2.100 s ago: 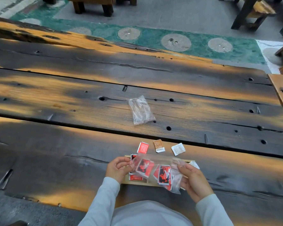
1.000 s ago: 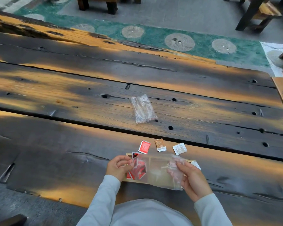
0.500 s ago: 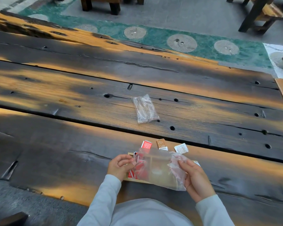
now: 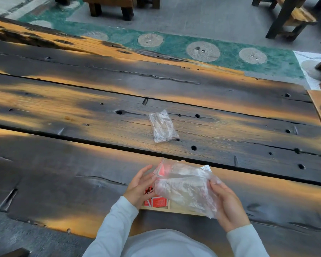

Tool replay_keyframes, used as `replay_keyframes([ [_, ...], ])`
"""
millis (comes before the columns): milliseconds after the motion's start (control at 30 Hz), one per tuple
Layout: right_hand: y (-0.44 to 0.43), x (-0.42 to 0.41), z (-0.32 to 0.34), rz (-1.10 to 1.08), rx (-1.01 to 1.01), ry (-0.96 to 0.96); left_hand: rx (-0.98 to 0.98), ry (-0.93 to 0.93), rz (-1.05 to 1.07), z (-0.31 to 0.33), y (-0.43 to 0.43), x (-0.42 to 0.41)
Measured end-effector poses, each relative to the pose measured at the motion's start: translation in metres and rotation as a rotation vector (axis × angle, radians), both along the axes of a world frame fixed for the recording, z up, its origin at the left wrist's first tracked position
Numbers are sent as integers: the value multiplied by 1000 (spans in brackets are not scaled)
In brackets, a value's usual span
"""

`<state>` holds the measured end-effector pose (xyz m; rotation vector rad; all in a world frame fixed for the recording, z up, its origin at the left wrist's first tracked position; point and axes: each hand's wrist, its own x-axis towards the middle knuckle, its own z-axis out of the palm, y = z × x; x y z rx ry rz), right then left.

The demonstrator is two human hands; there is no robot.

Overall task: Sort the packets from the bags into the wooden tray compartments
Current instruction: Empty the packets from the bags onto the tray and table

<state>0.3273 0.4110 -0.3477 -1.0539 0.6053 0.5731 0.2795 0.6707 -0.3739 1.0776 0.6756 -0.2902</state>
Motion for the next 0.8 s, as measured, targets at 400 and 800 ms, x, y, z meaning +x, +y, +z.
replay_keyframes([
  [400,2,-1,11,252,-297,-178,210,33,65,3,0,6],
  [800,16,13,28,191,-335,-318,427,-84,-4,15,17,2],
])
